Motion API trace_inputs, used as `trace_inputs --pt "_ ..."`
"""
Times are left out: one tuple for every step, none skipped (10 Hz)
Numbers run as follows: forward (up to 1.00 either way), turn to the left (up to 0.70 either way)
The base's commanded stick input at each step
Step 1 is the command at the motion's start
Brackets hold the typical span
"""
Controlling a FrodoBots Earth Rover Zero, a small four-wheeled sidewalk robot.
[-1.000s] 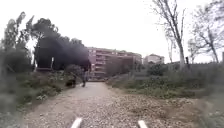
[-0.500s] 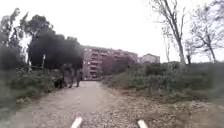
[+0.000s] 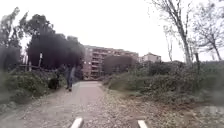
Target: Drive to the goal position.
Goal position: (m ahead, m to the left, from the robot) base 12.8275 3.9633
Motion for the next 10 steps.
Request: trace_inputs --pt "0.70 0.00" --pt "0.70 0.00" --pt "0.70 0.00" --pt "0.70 0.00" --pt "0.70 0.00" --pt "0.70 0.00" --pt "0.70 0.00" --pt "0.70 0.00" --pt "0.70 0.00" --pt "0.70 0.00"
